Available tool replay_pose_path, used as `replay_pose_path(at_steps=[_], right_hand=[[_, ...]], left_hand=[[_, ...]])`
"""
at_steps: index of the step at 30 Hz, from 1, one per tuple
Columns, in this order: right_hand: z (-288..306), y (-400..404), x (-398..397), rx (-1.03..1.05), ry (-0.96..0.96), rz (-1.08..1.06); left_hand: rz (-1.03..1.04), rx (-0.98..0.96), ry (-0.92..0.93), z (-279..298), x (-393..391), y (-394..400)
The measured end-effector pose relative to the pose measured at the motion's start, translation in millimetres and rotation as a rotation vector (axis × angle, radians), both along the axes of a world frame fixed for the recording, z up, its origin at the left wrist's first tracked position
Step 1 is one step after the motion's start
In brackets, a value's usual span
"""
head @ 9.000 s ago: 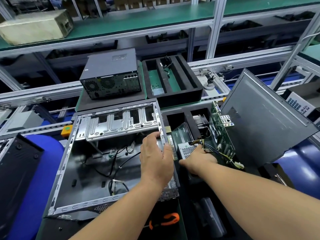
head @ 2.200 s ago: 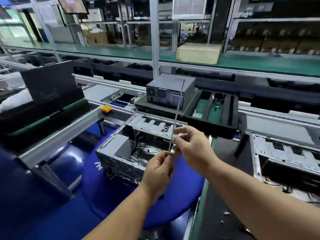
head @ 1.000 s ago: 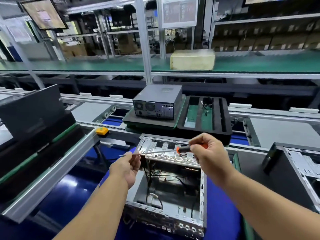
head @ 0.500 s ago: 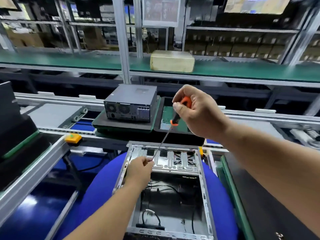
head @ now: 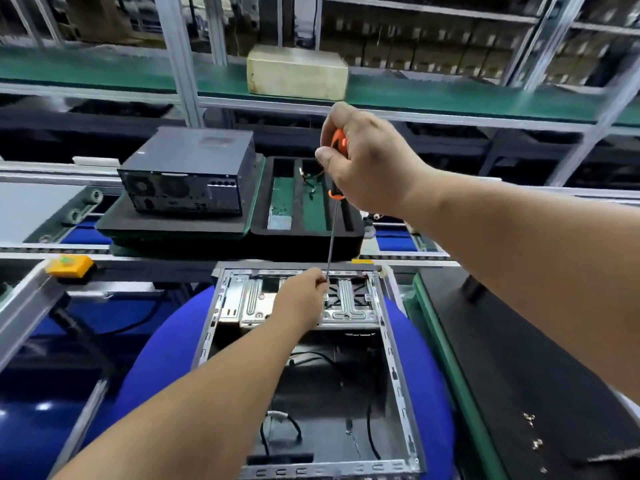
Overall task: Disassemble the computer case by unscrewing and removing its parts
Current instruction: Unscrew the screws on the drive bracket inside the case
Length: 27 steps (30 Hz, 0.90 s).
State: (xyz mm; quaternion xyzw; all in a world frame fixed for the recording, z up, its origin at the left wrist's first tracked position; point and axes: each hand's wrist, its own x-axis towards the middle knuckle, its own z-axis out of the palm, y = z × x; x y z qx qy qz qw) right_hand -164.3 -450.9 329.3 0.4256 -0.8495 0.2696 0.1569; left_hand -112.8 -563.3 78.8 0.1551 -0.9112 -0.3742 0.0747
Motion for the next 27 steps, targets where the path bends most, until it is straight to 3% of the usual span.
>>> replay_pose_path(at_steps=[12,27], right_hand=[[-16.3,-6.8,-29.0,0.068,-0.084,-0.015],[-11.0,-16.1,-24.3,0.167,-0.046,-0.031]], left_hand=[[-0.017,0.037,0.001,-20.3,-14.1,-1.0],[0.013,0.08,0.08,-31.9,-11.4,-7.6]])
